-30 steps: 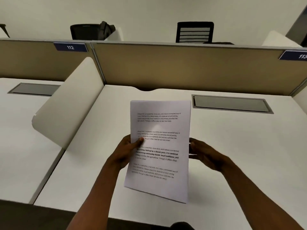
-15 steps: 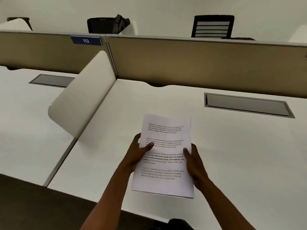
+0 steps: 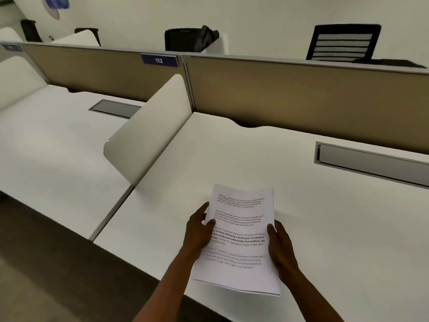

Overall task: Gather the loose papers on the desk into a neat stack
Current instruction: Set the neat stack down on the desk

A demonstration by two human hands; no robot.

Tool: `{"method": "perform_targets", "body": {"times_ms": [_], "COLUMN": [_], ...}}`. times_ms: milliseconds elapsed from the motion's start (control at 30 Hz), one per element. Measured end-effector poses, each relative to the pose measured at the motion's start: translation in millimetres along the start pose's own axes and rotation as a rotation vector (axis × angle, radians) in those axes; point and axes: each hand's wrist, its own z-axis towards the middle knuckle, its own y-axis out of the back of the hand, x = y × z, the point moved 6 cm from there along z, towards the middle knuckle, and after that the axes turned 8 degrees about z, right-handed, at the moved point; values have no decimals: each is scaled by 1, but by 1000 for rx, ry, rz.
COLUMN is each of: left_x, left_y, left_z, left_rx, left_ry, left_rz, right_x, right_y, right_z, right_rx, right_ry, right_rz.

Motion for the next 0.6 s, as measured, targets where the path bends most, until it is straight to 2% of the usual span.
{"method": "perform_targets", "body": {"times_ms": [200, 433, 600], "left_x": [-9, -27, -59], "left_y": [34, 71, 105], "left_z": [27, 96, 171], "left_rx": [-77, -154, -144], "left_ry": [-17, 11, -45], "left_rz": [50, 108, 226], "right_x": [17, 49, 80], "right_y": [-32, -101, -168], "right_z": [28, 63, 110], "right_rx": [51, -37, -76], "right_ry": [8, 68, 119], "right_rz": [-36, 62, 119]}}
